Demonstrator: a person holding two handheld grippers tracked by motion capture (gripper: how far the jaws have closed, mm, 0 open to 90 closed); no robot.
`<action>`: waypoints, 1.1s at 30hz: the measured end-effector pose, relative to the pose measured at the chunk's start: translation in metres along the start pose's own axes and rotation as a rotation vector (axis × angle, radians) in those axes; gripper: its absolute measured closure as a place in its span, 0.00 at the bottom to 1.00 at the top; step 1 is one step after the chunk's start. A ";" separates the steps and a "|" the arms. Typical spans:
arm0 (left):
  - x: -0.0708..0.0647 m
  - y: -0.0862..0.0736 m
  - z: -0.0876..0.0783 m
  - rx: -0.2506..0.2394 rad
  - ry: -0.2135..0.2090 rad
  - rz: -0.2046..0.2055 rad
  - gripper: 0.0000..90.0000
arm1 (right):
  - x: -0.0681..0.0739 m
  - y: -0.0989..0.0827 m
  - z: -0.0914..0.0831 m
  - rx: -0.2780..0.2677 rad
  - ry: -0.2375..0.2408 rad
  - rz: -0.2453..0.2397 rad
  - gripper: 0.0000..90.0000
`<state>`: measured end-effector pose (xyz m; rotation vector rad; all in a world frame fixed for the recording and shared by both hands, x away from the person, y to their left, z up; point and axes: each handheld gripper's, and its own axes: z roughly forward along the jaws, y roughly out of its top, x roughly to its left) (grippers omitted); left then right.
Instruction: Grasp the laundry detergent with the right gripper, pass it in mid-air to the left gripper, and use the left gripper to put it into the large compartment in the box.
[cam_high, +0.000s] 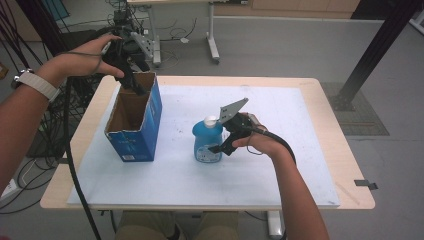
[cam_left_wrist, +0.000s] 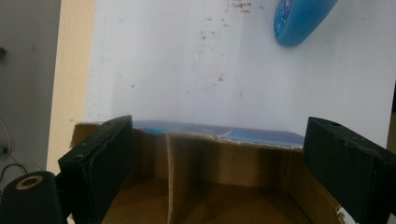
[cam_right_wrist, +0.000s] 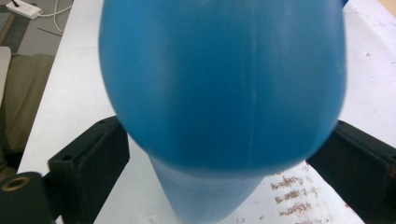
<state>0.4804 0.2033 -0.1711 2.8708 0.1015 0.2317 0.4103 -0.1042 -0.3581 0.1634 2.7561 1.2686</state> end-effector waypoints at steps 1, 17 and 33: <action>0.000 0.000 0.000 -0.001 0.000 0.002 0.12 | 0.000 0.000 0.000 -0.007 0.001 0.004 0.08; 0.000 0.000 0.001 -0.001 -0.001 0.002 0.12 | 0.001 -0.003 0.005 -0.018 0.013 0.005 0.13; 0.000 0.000 0.002 -0.001 0.001 0.002 0.12 | 0.000 -0.004 0.008 -0.049 0.023 0.008 0.20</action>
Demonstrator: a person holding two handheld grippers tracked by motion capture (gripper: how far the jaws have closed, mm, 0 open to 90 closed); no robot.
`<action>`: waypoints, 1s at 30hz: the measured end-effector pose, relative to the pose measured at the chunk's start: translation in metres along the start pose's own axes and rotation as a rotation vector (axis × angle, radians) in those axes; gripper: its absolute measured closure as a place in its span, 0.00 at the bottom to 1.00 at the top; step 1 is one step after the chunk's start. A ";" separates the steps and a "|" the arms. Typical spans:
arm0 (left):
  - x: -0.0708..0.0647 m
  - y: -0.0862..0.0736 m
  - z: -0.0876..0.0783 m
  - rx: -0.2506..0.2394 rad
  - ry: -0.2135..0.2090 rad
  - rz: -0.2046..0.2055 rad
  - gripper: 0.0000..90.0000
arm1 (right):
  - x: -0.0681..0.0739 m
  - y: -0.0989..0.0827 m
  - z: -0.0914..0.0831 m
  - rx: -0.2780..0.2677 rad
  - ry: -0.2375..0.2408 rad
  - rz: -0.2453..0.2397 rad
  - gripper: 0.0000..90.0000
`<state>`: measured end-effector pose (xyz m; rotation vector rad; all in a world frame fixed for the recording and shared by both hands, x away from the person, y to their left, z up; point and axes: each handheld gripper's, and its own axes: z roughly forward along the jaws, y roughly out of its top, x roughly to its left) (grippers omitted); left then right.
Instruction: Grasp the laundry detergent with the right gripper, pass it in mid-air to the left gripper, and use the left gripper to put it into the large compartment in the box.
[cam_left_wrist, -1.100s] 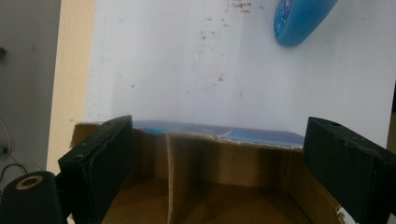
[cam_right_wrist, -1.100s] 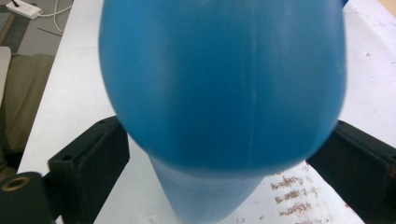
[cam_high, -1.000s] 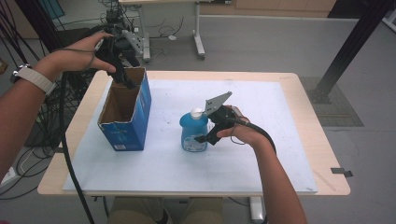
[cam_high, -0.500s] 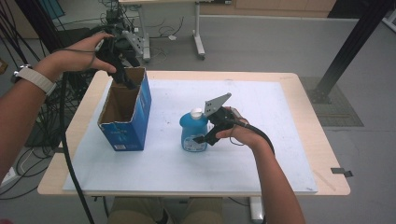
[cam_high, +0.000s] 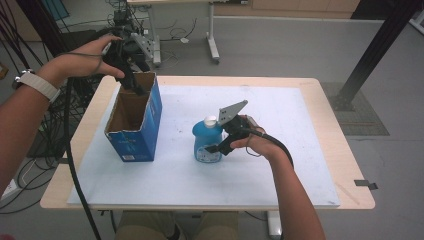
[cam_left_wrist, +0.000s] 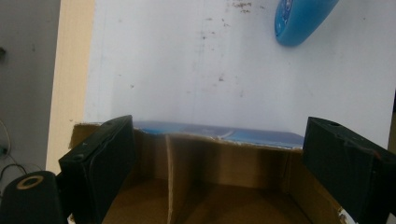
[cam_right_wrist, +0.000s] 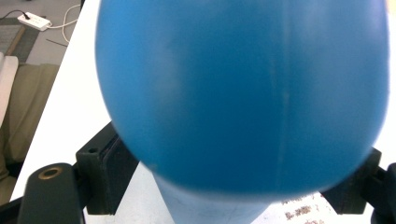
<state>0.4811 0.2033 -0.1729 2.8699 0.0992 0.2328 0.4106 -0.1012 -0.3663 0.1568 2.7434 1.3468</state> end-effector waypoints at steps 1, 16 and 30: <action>0.000 0.000 0.000 -0.001 -0.001 0.000 0.12 | 0.000 0.000 0.000 -0.001 -0.001 0.000 0.20; 0.000 -0.001 0.000 0.000 -0.001 0.000 0.12 | -0.001 -0.002 0.003 -0.008 -0.009 0.002 0.21; 0.000 0.000 0.001 0.003 -0.003 -0.004 0.12 | -0.001 -0.005 0.006 -0.031 -0.002 0.006 0.23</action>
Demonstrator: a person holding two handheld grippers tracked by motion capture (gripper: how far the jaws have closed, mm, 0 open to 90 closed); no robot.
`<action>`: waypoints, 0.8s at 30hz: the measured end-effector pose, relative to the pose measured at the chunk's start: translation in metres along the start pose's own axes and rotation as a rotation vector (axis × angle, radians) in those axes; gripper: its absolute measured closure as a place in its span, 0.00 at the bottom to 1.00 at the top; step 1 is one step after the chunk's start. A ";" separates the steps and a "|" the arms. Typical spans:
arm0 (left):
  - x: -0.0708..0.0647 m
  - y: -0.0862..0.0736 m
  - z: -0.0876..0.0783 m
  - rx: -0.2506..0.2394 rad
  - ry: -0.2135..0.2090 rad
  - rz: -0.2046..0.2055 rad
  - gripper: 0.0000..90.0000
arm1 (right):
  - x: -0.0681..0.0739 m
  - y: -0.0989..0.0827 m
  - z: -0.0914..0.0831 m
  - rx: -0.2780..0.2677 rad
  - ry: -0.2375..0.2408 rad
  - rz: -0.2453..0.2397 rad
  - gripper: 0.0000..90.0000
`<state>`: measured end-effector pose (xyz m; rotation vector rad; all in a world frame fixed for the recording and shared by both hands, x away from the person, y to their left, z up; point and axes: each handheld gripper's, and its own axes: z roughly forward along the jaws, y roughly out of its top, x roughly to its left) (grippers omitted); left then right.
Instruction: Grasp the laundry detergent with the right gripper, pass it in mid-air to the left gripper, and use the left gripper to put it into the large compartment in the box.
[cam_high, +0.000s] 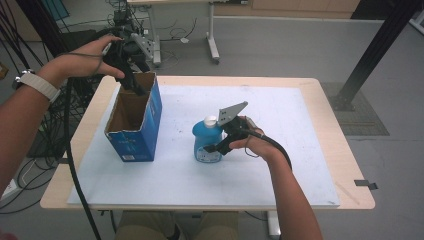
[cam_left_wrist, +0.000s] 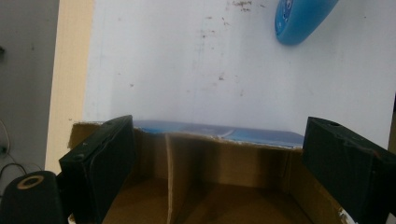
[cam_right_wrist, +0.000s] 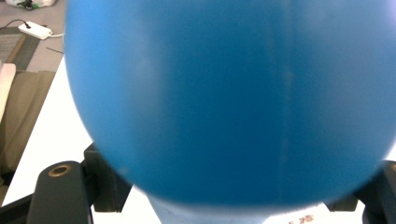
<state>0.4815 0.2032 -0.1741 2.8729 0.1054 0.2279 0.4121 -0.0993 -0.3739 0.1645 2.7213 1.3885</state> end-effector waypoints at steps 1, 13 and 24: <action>0.000 0.000 0.000 0.000 -0.001 -0.002 0.12 | 0.000 0.000 0.000 0.000 0.000 0.000 0.23; 0.000 0.000 0.001 0.001 0.001 0.003 0.12 | -0.001 -0.001 0.002 -0.023 0.005 -0.002 0.29; 0.000 0.000 0.001 0.003 -0.001 0.004 0.12 | 0.000 0.000 0.002 -0.027 0.010 -0.006 0.31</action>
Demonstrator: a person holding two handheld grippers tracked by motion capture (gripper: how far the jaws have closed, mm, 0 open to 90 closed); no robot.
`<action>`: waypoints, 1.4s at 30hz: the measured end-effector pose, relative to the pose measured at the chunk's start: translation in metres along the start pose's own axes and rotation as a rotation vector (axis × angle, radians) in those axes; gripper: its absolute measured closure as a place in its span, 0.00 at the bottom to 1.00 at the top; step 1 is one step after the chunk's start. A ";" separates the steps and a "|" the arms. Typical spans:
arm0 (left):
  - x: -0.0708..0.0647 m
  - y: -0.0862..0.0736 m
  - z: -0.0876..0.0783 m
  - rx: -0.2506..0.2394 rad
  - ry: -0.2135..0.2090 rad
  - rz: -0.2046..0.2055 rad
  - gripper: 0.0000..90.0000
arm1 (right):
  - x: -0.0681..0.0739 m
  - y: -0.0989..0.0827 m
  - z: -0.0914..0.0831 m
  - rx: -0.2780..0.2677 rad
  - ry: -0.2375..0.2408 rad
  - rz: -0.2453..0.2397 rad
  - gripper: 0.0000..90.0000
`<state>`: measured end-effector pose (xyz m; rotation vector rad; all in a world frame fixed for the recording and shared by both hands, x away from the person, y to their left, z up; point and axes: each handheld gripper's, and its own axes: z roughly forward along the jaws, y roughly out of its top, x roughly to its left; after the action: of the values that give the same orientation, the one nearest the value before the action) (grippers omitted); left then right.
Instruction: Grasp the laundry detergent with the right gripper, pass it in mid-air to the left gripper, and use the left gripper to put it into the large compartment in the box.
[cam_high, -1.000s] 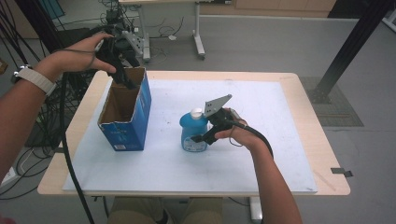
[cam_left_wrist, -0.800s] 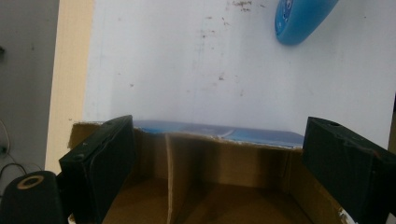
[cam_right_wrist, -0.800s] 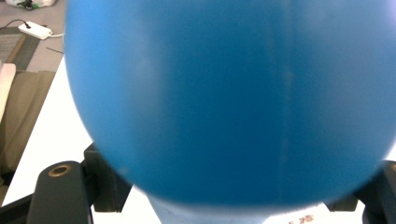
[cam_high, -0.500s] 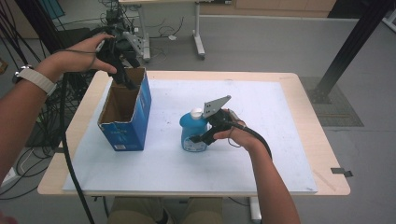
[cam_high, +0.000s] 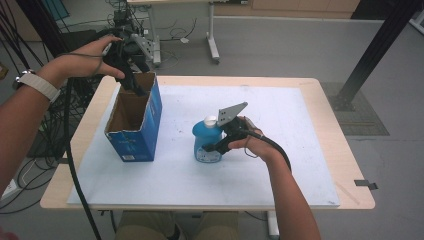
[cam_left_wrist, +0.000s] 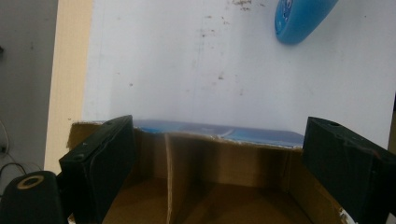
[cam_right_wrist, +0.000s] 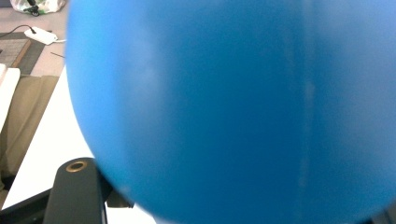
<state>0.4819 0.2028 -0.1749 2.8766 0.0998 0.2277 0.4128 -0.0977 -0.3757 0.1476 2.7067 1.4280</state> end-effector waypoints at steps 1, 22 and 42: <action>0.000 0.000 0.000 -0.001 0.001 0.001 0.12 | 0.000 0.000 0.000 -0.002 0.001 0.000 0.31; 0.000 -0.001 0.000 0.002 0.001 -0.001 0.12 | 0.001 -0.005 0.002 -0.043 0.022 0.007 0.44; 0.000 -0.001 0.000 0.003 -0.001 -0.004 0.12 | 0.000 -0.007 0.003 -0.061 0.034 0.005 0.47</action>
<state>0.4817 0.2039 -0.1757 2.8794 0.1060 0.2251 0.4125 -0.0997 -0.3830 0.1275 2.6884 1.5260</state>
